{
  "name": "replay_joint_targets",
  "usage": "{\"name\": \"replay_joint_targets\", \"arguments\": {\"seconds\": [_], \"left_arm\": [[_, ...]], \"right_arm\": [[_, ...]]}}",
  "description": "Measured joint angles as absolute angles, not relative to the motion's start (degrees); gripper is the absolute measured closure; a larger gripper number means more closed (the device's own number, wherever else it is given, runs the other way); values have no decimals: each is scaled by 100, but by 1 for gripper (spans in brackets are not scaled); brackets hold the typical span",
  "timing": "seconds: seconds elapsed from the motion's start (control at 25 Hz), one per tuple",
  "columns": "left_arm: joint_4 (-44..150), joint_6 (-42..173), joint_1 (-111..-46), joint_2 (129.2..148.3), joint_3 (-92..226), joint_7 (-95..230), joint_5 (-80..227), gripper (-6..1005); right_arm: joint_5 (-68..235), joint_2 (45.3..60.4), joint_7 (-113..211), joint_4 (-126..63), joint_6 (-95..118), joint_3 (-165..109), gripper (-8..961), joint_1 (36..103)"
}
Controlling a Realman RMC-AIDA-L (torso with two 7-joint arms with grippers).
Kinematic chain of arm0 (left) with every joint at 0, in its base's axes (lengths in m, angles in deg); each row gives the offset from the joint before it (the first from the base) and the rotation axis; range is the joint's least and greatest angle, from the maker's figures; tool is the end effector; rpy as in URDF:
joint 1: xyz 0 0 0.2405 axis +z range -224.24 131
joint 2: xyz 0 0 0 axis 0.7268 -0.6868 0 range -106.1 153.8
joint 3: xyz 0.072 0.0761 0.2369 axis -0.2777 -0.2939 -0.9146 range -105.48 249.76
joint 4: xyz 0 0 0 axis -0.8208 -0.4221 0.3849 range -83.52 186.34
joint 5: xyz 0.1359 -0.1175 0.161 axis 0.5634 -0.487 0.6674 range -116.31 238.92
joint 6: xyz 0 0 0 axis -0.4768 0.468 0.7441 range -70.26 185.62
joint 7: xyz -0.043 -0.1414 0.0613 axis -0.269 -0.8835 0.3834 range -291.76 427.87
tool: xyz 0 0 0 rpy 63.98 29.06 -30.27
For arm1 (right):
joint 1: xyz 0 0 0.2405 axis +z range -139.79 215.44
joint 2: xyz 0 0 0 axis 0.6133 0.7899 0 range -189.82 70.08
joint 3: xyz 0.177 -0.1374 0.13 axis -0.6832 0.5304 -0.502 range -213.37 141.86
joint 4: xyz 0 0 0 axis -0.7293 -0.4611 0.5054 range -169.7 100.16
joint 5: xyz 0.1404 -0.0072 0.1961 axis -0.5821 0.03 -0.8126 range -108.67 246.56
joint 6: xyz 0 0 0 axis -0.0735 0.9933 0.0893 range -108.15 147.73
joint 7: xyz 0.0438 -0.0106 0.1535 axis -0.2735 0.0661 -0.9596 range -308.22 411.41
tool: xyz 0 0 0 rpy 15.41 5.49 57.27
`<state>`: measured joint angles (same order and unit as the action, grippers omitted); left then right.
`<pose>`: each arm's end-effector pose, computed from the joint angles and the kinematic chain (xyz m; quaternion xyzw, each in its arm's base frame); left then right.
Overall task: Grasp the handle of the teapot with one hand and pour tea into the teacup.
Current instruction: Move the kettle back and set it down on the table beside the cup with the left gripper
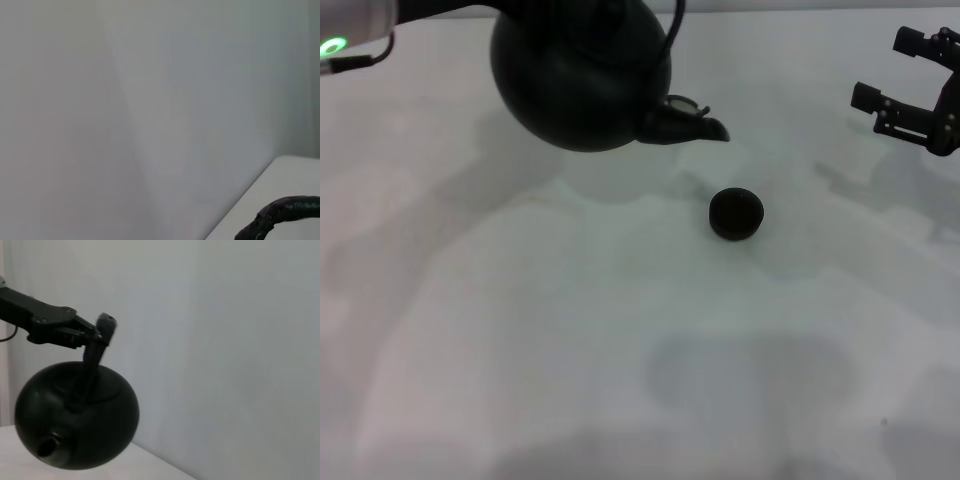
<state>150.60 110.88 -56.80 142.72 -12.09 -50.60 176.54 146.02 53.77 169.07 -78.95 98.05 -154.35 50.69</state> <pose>-0.1227 0.3790 0.0445 -0.9128 -0.1107 -0.1690 0.3550 0.3144 0.3412 0.0394 -0.8941 0.1325 0.2912 0.3134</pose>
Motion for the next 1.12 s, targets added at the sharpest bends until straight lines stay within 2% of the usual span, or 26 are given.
{"name": "replay_joint_targets", "arguments": {"seconds": [0.44,0.8,1.12], "left_arm": [[13751,11717,-5227,14265,-406,-2744,15302,880],[11424,13469,-5498,14252,992,-720,13810,880],[10247,13638,-5598,14243,1377,-98,13920,881]], "right_arm": [[14641,5347,16811,-7861,9877,-15436,98,4983],[14742,5342,16650,-7872,9893,-15436,97,5002],[14816,5353,16595,-7872,9865,-15417,97,5044]]}}
